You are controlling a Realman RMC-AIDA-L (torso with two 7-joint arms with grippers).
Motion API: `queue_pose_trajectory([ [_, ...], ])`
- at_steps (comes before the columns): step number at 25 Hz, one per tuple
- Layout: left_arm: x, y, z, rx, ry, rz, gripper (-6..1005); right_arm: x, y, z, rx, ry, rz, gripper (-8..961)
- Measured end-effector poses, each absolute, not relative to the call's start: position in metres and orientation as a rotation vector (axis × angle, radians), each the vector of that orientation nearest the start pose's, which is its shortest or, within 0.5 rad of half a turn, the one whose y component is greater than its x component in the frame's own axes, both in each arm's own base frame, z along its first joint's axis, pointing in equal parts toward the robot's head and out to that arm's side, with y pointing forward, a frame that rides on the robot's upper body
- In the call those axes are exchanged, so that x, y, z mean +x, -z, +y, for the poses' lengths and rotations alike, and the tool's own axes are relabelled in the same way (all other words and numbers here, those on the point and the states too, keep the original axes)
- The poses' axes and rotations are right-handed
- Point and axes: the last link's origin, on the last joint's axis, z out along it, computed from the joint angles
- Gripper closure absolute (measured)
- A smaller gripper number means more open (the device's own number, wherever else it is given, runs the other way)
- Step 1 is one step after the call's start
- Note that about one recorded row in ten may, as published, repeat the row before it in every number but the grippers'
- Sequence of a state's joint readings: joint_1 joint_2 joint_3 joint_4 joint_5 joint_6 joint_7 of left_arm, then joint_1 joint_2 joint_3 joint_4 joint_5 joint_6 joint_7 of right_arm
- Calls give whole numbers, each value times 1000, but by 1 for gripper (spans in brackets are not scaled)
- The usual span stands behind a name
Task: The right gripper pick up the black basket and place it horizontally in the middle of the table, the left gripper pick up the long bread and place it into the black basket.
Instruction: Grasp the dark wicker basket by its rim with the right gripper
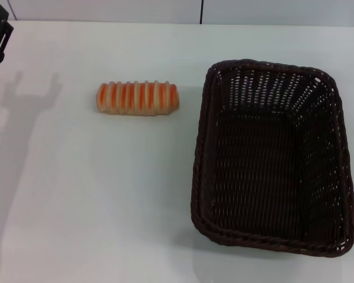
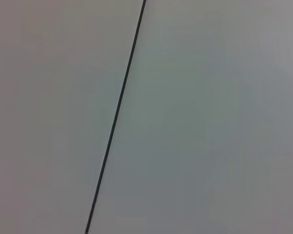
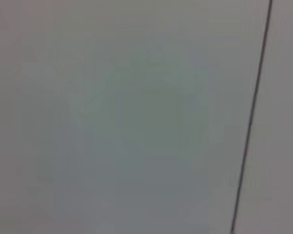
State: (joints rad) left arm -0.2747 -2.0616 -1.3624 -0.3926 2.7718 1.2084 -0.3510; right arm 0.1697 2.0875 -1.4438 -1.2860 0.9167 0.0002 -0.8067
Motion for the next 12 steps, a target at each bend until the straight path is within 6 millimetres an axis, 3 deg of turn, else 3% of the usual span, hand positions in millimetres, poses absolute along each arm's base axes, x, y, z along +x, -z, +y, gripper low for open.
queue_pose_trajectory([
  [8, -323, -32, 319, -1402, 1010, -598, 158, 248, -104, 387, -1387, -428, 458, 327],
  [12, -322, -31, 319, -1408, 1013, -596, 158, 235, -102, 387, -1407, -484, 478, 332],
])
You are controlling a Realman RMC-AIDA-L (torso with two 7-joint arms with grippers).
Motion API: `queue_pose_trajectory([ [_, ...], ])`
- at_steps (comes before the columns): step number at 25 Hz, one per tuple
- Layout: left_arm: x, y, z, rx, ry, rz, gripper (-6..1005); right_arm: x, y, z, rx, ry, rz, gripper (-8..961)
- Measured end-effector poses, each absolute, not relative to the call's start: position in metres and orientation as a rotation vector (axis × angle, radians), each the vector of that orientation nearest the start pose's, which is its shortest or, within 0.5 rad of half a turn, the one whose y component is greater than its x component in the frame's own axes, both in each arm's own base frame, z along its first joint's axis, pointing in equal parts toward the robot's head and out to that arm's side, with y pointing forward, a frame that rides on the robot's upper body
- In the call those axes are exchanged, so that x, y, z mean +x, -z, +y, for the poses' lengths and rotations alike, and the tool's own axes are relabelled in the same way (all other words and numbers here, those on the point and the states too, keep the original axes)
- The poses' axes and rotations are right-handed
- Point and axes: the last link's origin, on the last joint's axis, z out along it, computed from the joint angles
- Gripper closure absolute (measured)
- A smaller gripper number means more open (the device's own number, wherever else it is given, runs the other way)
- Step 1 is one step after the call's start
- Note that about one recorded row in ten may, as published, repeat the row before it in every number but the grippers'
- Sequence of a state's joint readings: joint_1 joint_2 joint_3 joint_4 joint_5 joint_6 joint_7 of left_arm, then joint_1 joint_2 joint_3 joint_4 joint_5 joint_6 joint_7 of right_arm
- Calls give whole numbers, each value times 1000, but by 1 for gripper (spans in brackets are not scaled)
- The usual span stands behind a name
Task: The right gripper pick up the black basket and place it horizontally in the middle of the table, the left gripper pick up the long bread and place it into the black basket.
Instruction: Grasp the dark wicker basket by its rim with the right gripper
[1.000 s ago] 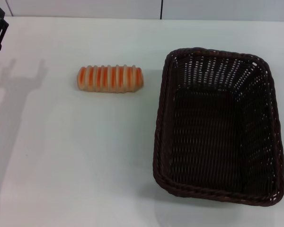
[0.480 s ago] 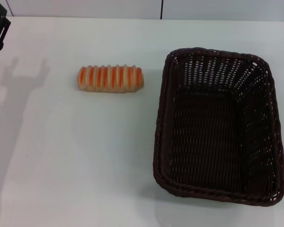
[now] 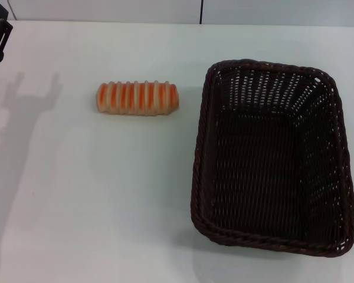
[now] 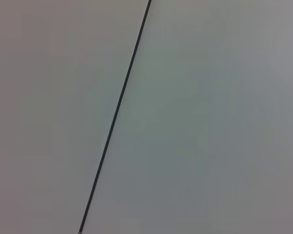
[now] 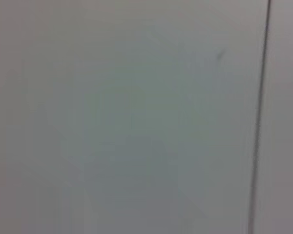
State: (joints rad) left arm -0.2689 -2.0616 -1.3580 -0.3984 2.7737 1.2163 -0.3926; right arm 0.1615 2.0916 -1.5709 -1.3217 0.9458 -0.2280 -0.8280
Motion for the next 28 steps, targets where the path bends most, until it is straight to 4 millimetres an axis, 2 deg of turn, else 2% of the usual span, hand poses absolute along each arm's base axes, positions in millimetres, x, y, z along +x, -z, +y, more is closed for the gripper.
queue_pose_trajectory([
  [6, -318, -31, 322, -1414, 1020, -587, 158, 224, -108, 388, -1481, -569, 578, 332],
  [12, -316, -31, 323, -1417, 1029, -584, 159, 225, -105, 397, -1471, -491, 484, 332],
  [17, -313, -30, 324, -1420, 1040, -577, 159, 238, -102, 399, -1375, -421, 394, 331],
  [18, -311, -29, 324, -1425, 1044, -575, 159, 243, -101, 396, -1312, -390, 340, 331],
  [22, -310, -28, 324, -1427, 1047, -573, 160, 244, -99, 391, -1225, -364, 277, 331],
  [28, -309, -27, 324, -1429, 1051, -575, 160, 236, -95, 391, -1051, -197, 275, 331],
])
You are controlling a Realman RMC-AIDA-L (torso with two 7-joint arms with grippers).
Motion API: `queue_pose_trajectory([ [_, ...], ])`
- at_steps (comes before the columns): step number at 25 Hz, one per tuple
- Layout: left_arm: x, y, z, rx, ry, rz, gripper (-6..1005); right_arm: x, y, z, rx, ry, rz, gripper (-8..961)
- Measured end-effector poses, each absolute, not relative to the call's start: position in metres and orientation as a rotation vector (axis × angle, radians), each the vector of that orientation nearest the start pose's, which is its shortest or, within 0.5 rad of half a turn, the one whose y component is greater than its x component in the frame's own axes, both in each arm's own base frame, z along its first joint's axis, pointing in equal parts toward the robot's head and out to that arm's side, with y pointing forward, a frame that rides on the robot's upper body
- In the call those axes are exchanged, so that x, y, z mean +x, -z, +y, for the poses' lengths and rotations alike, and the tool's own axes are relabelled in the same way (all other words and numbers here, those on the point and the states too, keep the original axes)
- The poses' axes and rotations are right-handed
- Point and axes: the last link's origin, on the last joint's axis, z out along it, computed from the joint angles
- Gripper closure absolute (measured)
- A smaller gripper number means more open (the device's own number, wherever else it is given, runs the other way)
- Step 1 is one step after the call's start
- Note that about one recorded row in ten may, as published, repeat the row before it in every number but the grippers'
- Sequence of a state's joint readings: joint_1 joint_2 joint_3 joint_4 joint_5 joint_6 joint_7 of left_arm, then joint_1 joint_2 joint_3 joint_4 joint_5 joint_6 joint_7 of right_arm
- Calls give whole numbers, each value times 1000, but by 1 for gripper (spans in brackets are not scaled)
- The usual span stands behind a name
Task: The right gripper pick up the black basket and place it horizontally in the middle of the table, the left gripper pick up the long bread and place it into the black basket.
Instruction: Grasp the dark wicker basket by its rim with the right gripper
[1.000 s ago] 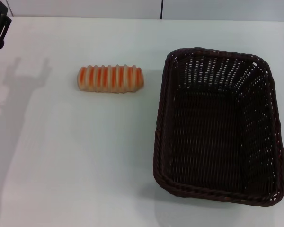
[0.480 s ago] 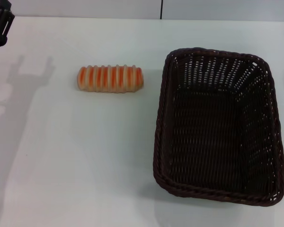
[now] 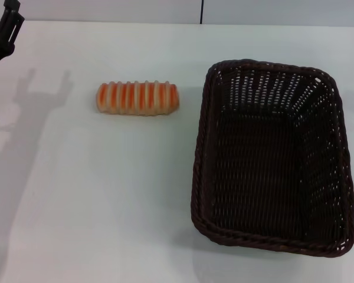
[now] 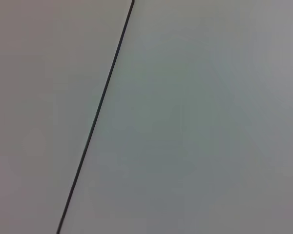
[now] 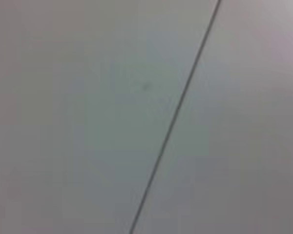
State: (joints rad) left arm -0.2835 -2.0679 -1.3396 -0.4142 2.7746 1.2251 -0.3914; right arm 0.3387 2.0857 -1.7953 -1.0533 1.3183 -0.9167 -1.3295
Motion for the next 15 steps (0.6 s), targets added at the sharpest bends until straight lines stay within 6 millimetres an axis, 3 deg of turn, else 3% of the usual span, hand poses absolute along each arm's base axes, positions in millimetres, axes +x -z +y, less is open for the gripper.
queue_pose_trajectory([
  [6, -308, -26, 323, -1434, 1059, -571, 161, 231, -94, 393, -1113, -148, 415, 332],
  [10, -307, -26, 321, -1435, 1064, -565, 161, 235, -86, 392, -1147, -142, 408, 332],
  [15, -307, -26, 320, -1439, 1066, -560, 161, 243, -80, 391, -1205, -319, 334, 332],
])
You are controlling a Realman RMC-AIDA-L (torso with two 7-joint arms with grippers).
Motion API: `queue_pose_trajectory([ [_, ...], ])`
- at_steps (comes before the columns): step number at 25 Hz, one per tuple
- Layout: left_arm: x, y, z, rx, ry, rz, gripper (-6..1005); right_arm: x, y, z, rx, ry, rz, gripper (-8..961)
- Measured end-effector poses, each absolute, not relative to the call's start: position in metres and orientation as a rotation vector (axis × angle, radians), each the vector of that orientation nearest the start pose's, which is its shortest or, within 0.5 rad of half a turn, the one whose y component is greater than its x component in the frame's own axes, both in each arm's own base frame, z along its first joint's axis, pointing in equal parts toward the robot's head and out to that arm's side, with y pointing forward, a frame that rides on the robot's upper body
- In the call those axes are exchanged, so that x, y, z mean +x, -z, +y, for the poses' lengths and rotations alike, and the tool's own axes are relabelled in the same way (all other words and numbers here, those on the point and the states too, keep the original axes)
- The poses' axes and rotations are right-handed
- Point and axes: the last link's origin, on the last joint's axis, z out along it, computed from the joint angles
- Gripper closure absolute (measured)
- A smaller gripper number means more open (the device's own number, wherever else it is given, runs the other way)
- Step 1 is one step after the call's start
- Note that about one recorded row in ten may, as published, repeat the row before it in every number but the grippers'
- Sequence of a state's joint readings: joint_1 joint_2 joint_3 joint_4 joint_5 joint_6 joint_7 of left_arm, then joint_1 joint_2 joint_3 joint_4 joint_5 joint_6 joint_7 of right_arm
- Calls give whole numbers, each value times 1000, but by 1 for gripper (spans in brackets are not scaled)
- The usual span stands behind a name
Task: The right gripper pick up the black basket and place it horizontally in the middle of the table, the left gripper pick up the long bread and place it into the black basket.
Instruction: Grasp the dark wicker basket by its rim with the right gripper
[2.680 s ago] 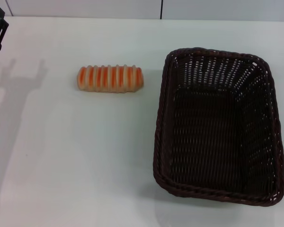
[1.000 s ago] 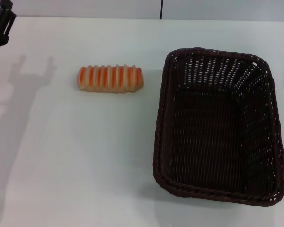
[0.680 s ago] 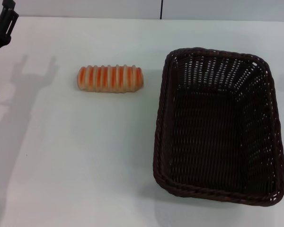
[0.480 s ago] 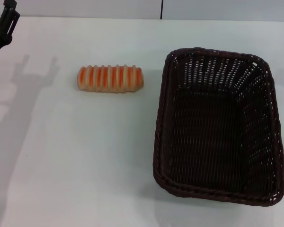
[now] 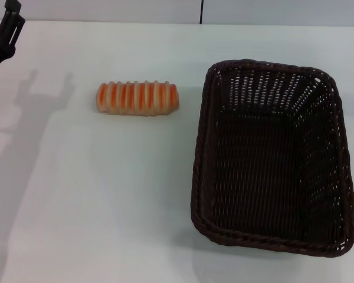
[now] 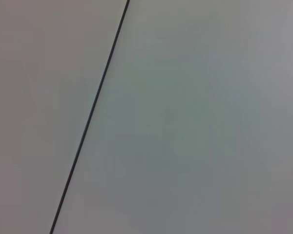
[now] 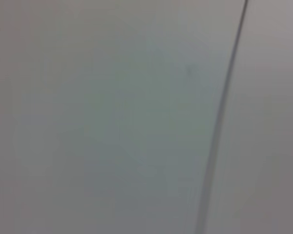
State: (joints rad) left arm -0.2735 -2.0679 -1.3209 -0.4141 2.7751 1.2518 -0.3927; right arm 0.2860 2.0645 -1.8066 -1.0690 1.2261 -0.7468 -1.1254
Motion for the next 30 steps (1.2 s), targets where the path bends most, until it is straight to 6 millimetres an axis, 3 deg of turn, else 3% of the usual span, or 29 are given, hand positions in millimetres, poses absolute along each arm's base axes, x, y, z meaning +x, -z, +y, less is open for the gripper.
queue_pose_trajectory([
  [5, -306, -25, 319, -1443, 1072, -555, 162, 240, -70, 382, -1379, -660, 289, 332],
  [9, -303, -24, 319, -1451, 1081, -553, 162, 236, -72, 384, -1474, -719, 361, 331],
  [19, -303, -22, 315, -1456, 1099, -564, 163, 209, -93, 384, -1633, -454, 634, 331],
  [30, -296, -28, 324, -1455, 1109, -534, 164, 183, -90, 346, -1806, -184, 1005, 337],
])
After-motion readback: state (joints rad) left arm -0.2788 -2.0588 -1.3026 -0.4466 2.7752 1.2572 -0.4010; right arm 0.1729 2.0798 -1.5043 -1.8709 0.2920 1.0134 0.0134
